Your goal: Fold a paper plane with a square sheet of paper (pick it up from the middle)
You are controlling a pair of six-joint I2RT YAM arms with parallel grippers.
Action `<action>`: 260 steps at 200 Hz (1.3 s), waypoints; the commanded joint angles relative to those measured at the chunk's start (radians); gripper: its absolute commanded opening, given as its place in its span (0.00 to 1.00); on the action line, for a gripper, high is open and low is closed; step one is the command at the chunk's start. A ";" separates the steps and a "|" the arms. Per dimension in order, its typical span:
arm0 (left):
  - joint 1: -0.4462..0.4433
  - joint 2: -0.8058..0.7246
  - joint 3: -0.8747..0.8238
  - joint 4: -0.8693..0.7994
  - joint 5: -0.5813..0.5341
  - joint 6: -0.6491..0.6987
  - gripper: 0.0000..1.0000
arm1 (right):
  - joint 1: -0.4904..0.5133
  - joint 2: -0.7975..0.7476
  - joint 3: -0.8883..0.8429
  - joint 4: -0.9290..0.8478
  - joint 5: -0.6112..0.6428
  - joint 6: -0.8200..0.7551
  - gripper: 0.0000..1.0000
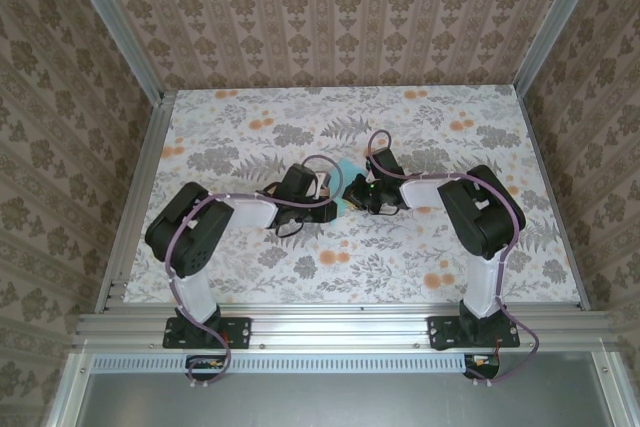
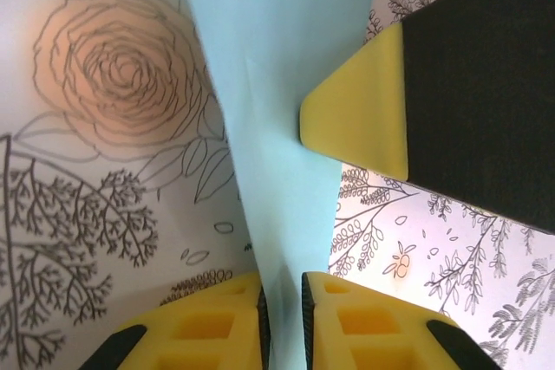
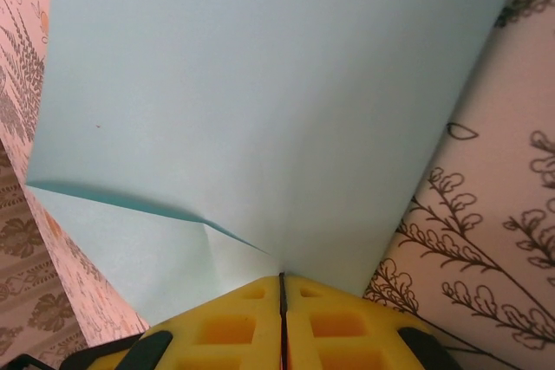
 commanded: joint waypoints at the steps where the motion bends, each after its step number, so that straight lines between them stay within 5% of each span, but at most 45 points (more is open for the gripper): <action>1: 0.001 -0.036 -0.027 0.011 0.013 -0.075 0.17 | 0.005 0.025 -0.032 -0.066 0.084 0.029 0.09; 50: -0.011 -0.043 -0.035 -0.029 -0.029 -0.035 0.08 | 0.003 0.018 -0.029 -0.068 0.074 0.041 0.09; 113: -0.052 -0.061 -0.003 -0.122 -0.160 0.369 0.01 | -0.020 -0.080 -0.022 0.003 -0.015 0.032 0.19; 186: -0.075 -0.028 0.026 -0.135 -0.242 0.489 0.00 | -0.019 -0.114 -0.037 0.132 -0.071 0.083 0.41; 224: -0.092 -0.022 0.030 -0.133 -0.290 0.526 0.00 | -0.016 -0.101 0.013 0.019 -0.055 0.097 0.61; 260: -0.108 -0.015 0.037 -0.132 -0.319 0.544 0.00 | -0.008 -0.080 0.080 -0.140 -0.011 0.078 0.61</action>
